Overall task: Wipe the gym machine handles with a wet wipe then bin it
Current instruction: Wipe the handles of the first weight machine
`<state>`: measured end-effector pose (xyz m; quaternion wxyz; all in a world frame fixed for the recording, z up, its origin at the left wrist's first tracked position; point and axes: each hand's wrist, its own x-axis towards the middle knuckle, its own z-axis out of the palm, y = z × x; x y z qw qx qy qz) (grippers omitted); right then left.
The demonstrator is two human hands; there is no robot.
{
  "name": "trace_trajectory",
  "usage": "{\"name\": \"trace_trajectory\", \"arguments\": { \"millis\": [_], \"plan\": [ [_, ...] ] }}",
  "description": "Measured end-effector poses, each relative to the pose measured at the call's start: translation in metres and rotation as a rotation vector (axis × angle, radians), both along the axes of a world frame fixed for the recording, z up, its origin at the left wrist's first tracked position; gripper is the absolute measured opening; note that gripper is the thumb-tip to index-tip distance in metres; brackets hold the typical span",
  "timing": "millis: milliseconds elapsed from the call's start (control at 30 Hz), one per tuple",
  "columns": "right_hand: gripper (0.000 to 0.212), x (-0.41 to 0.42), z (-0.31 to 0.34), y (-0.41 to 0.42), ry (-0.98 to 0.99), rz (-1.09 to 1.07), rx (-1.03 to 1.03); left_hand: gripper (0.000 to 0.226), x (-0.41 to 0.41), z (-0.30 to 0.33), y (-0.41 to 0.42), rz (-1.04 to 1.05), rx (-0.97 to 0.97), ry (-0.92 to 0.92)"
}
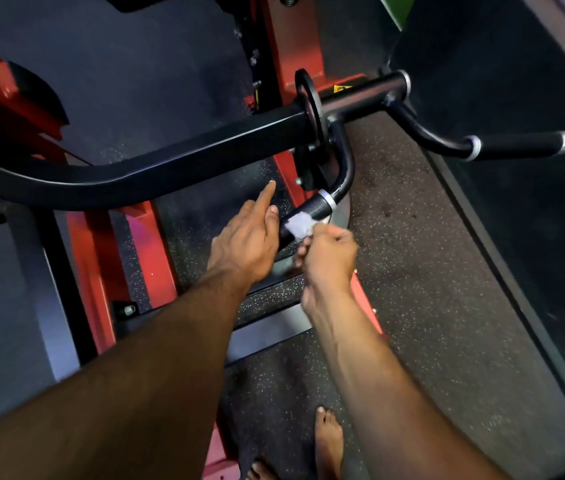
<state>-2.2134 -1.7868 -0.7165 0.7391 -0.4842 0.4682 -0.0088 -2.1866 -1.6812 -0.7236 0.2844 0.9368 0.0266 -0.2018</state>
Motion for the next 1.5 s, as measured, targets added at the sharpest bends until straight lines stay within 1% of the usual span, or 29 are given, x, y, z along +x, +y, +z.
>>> {"name": "trace_trajectory", "arguments": {
  "millis": [67, 200, 333, 433, 467, 500, 533, 567, 600, 633, 667, 700, 767, 833, 900, 933, 1000, 1067, 1133, 1233, 1300, 1367, 1433, 1467, 1500],
  "plan": [
    [0.006, -0.013, -0.011, 0.024, 0.009, 0.055, 0.013, 0.049, 0.001, 0.004, -0.001, -0.002, 0.000, 0.011],
    [0.027, -0.030, -0.019, 0.052, 0.051, 0.084, 0.166, 0.050, 0.000, 0.005, -0.001, -0.019, -0.014, -0.039],
    [0.026, -0.037, -0.019, 0.058, 0.082, 0.124, 0.289, 0.050, 0.000, 0.004, 0.000, -0.019, -0.015, -0.005],
    [0.030, -0.049, -0.012, 0.059, 0.099, 0.314, 0.360, 0.050, 0.000, 0.004, 0.000, -0.017, -0.012, -0.009],
    [0.031, -0.052, -0.011, 0.054, 0.100, 0.411, 0.335, 0.050, 0.001, 0.004, 0.000, -0.015, -0.017, -0.006],
    [0.031, -0.054, -0.009, 0.044, 0.101, 0.496, 0.257, 0.050, 0.002, 0.003, 0.001, -0.019, -0.027, -0.006],
    [0.029, -0.053, -0.009, 0.030, 0.089, 0.586, 0.101, 0.050, 0.001, 0.002, 0.001, -0.017, -0.035, -0.018],
    [0.023, -0.050, -0.007, 0.011, 0.043, 0.671, -0.142, 0.049, -0.001, 0.002, 0.002, -0.016, -0.036, -0.039],
    [0.017, -0.045, -0.003, -0.010, -0.029, 0.751, -0.445, 0.048, -0.003, 0.003, 0.003, -0.005, -0.042, -0.059],
    [0.011, -0.037, 0.006, -0.032, -0.128, 0.823, -0.727, 0.046, -0.003, 0.002, 0.003, 0.021, -0.061, -0.079],
    [0.009, -0.026, 0.018, -0.052, -0.248, 0.894, -0.933, 0.045, -0.001, 0.000, 0.004, 0.063, -0.093, -0.093],
    [0.008, -0.013, 0.032, -0.067, -0.370, 0.991, -1.073, 0.046, -0.002, 0.000, 0.005, 0.127, -0.141, -0.100],
    [0.005, 0.019, 0.056, -0.086, -0.570, 1.192, -1.230, 0.047, -0.008, -0.002, 0.009, 0.286, -0.295, -0.105],
    [0.003, 0.050, 0.069, -0.092, -0.677, 1.352, -1.340, 0.044, -0.021, -0.008, 0.016, 0.471, -0.462, -0.120],
    [0.002, 0.074, 0.066, -0.087, -0.720, 1.540, -1.412, 0.032, -0.049, -0.014, 0.022, 0.647, -0.616, -0.086],
    [0.002, 0.080, 0.062, -0.083, -0.707, 1.669, -1.424, 0.024, -0.063, -0.018, 0.023, 0.699, -0.716, -0.055],
    [0.004, 0.085, 0.053, -0.080, -0.606, 1.893, -1.414, 0.009, -0.082, -0.022, 0.019, 0.738, -0.911, -0.019],
    [0.010, 0.084, 0.050, -0.080, -0.544, 1.960, -1.390, 0.008, -0.087, -0.024, 0.015, 0.794, -1.033, -0.025],
    [0.023, 0.086, 0.053, -0.074, -0.488, 2.008, -1.408, 0.009, -0.084, -0.024, 0.014, 0.834, -1.085, -0.035],
    [0.025, 0.089, 0.049, -0.052, -0.304, 2.080, -1.514, 0.014, -0.084, -0.025, 0.014, 0.830, -1.120, -0.052],
    [0.025, 0.080, 0.045, -0.030, -0.291, 2.104, -1.527, 0.015, -0.084, -0.024, 0.015, 0.809, -1.101, -0.058],
    [0.024, 0.064, 0.038, -0.009, -0.344, 2.109, -1.538, 0.015, -0.084, -0.022, 0.017, 0.787, -1.080, -0.065],
    [0.026, 0.045, 0.029, 0.001, -0.475, 2.103, -1.568, 0.016, -0.084, -0.022, 0.019, 0.759, -1.067, -0.076],
    [0.036, 0.037, 0.025, -0.002, -0.581, 2.114, -1.595, 0.018, -0.085, -0.021, 0.021, 0.744, -1.065, -0.075],
    [0.052, 0.032, 0.022, -0.009, -0.667, 2.155, -1.618, 0.020, -0.085, -0.021, 0.022, 0.732, -1.060, -0.072]
  ]
}}
